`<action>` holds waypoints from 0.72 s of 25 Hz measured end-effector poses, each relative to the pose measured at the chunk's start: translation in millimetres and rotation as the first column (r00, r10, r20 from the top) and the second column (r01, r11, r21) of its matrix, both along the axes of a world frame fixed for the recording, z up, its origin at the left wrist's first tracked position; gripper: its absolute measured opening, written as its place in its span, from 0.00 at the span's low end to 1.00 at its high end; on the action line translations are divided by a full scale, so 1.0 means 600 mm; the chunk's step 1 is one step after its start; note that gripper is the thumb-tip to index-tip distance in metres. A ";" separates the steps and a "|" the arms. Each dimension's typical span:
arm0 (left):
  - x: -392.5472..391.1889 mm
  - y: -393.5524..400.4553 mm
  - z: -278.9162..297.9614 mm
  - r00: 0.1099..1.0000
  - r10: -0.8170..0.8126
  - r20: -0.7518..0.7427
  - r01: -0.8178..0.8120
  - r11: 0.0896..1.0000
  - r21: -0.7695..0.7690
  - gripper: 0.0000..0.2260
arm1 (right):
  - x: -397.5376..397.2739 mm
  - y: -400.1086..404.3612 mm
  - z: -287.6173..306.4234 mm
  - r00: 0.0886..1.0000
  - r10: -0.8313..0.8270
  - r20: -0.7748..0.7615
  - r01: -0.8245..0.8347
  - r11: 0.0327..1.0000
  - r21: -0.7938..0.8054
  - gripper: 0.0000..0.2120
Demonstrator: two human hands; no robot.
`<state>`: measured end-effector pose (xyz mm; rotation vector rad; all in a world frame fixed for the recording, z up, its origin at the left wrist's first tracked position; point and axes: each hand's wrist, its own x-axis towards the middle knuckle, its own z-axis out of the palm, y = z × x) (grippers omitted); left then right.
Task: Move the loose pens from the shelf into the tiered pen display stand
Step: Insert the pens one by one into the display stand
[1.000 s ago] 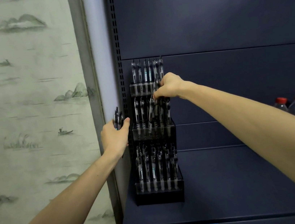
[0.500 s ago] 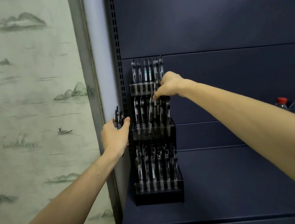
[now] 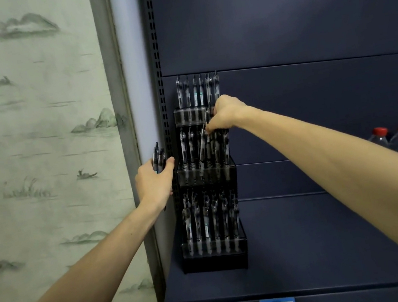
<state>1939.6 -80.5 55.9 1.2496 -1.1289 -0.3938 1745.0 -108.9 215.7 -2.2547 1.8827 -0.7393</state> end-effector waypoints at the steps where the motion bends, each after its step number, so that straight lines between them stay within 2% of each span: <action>1: 0.000 0.000 -0.002 1.000 -0.003 -0.001 0.003 1.000 0.002 0.18 | 0.000 -0.002 0.000 1.000 -0.002 -0.007 0.002 1.000 0.002 0.18; 5: 0.003 -0.001 -0.006 1.000 -0.005 0.005 0.005 1.000 0.000 0.18 | -0.005 -0.007 -0.004 0.999 0.012 0.042 -0.011 1.000 -0.025 0.29; 9: 0.009 -0.002 -0.007 0.999 0.015 0.047 -0.016 1.000 0.005 0.18 | -0.011 -0.005 0.000 0.991 0.032 0.127 -0.025 0.998 -0.056 0.23; 12: 0.008 -0.001 -0.009 0.998 0.024 0.063 -0.024 1.000 0.005 0.18 | -0.013 0.002 0.007 0.987 0.057 0.148 -0.043 0.994 -0.098 0.27; 15: 0.006 0.000 -0.012 0.997 0.029 0.070 -0.030 0.999 0.014 0.18 | -0.005 0.009 -0.002 0.991 0.109 0.077 -0.095 0.982 -0.166 0.37; 18: 0.003 0.001 -0.012 0.998 0.027 0.065 -0.028 0.999 0.021 0.18 | 0.001 0.013 -0.015 0.990 0.135 -0.046 -0.142 0.965 -0.222 0.37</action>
